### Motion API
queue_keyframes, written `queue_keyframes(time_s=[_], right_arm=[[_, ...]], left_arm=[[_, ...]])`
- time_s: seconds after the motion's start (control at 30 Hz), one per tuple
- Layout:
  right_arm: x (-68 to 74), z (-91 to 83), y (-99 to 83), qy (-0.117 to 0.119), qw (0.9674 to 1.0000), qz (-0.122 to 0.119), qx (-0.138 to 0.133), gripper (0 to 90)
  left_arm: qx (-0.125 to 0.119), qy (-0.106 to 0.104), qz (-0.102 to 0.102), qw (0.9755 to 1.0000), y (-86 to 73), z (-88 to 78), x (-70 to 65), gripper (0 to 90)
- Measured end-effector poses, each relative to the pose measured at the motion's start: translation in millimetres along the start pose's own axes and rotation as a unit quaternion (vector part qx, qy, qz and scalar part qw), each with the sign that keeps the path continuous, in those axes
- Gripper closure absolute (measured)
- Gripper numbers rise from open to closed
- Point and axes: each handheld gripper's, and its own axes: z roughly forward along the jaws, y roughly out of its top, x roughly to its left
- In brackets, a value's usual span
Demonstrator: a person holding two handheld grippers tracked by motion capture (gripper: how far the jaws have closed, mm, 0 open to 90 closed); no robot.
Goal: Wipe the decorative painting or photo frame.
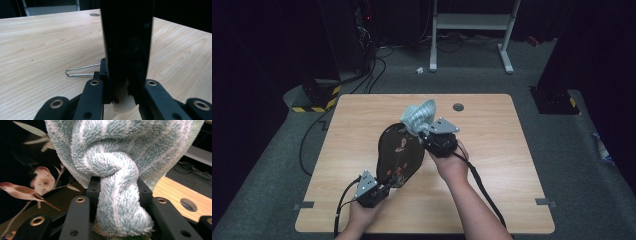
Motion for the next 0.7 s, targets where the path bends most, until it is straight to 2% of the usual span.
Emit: queue_keyframes(time_s=[0.2,0.4,0.47,0.53,0.63,0.7], right_arm=[[5.3,0.7,-3.4,0.004,1.0000,-0.005,0.002,65.4],[31.7,-5.0,-10.8,0.027,0.9992,-0.031,0.000,65.4],[41.4,-8.3,-10.5,0.039,0.9987,-0.032,-0.005,65.4],[52.2,-12.1,-9.3,0.049,0.9977,-0.045,-0.013,65.4],[68.1,-18.3,-9.3,0.070,0.9960,-0.051,-0.022,65.3],[82.0,-23.4,-9.7,0.088,0.9939,-0.062,-0.024,65.3]], left_arm=[[-0.001,0.002,0.002,1.0000,-0.1,0.0,-0.5,78.5],[0.001,0.004,0.006,1.0000,0.3,0.3,-1.1,78.3],[0.002,0.004,0.006,1.0000,0.2,0.2,-1.1,78.3],[0.003,0.004,0.006,1.0000,0.2,0.2,-0.9,78.2],[0.002,0.005,0.005,1.0000,0.1,0.2,-1.4,78.2],[0.002,0.005,0.006,1.0000,0.1,0.3,-1.3,78.2]])
